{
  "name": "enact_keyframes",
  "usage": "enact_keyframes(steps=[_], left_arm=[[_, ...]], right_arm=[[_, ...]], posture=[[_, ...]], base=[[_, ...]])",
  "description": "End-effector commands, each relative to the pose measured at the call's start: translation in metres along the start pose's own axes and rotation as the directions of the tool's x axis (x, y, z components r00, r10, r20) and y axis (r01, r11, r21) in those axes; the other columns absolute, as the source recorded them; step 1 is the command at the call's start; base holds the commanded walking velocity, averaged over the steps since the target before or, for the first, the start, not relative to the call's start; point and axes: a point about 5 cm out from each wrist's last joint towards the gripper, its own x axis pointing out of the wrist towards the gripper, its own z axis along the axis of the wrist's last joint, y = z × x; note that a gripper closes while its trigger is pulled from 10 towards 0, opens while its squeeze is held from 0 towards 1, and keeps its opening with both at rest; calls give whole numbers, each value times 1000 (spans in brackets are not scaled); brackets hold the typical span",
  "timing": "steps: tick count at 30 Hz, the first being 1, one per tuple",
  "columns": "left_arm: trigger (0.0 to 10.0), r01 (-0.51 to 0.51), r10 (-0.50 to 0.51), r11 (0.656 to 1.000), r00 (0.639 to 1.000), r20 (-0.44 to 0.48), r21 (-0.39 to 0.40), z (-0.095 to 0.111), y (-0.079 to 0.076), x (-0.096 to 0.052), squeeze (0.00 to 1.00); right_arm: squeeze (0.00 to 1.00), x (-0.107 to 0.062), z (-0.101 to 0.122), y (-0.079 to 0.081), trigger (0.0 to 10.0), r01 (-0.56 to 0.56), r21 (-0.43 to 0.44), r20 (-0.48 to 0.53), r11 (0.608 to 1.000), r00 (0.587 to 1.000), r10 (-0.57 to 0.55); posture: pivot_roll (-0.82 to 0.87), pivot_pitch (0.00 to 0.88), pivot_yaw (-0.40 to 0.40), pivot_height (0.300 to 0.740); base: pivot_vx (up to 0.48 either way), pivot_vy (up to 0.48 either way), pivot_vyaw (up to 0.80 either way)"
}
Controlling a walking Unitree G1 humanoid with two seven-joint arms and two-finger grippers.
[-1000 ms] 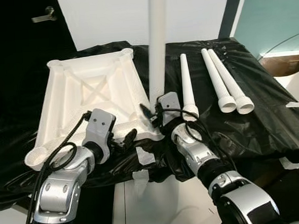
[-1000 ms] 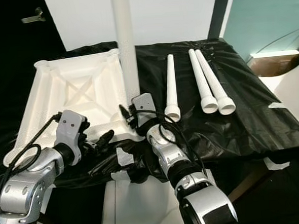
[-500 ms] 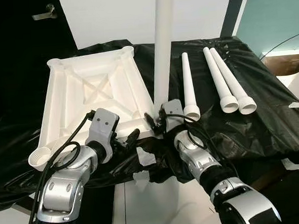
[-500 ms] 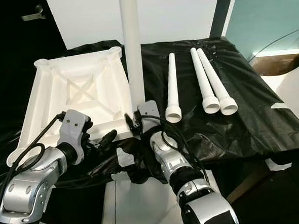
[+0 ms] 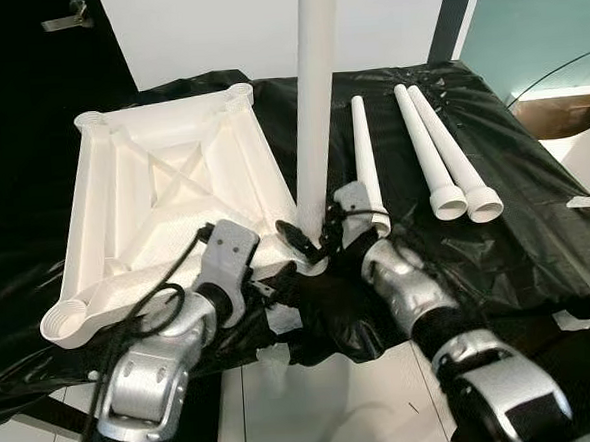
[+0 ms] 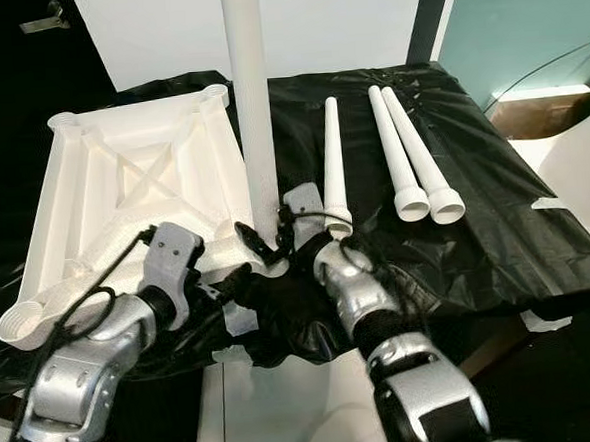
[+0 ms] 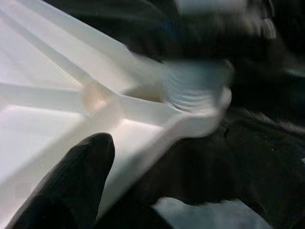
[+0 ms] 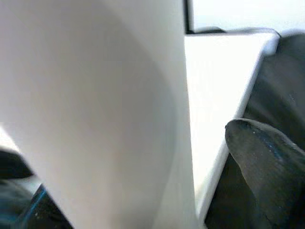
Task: Building children table
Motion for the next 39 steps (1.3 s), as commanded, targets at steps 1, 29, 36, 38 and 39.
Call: enact_keyframes(steps=[1, 29, 36, 38, 39], left_arm=[[10000, -5, 6, 1000, 1000, -10, 16, -4, -4, 2, 0], [10000, -192, 191, 981, 980, 52, 16, 1, 1, 7, 0], [10000, -187, 187, 982, 981, 52, 6, 0, -1, 7, 0], [10000, -182, 181, 983, 982, 52, -1, -1, -2, 7, 0], [10000, -182, 181, 983, 982, 52, -1, -1, -2, 7, 0]], right_arm=[[0, -1, 3, -3, 10000, -84, 9, -9, 996, 996, 84], [0, 3, -9, -17, 10000, 69, -1, -185, 998, 980, -68], [0, 6, -17, -11, 10000, 207, 36, -208, 978, 959, -195], [0, 9, -21, -4, 10000, 343, 44, -209, 938, 922, -327], [0, 9, -21, -4, 10000, 343, 44, -209, 938, 922, -327]], posture=[[148, 3, -29, 740], [156, 2, -67, 740], [151, 4, -64, 740], [142, 3, -62, 740], [142, 3, -62, 740]], base=[[0, 0, 0], [0, 0, 0], [0, 0, 0], [0, 0, 0], [0, 0, 0]])
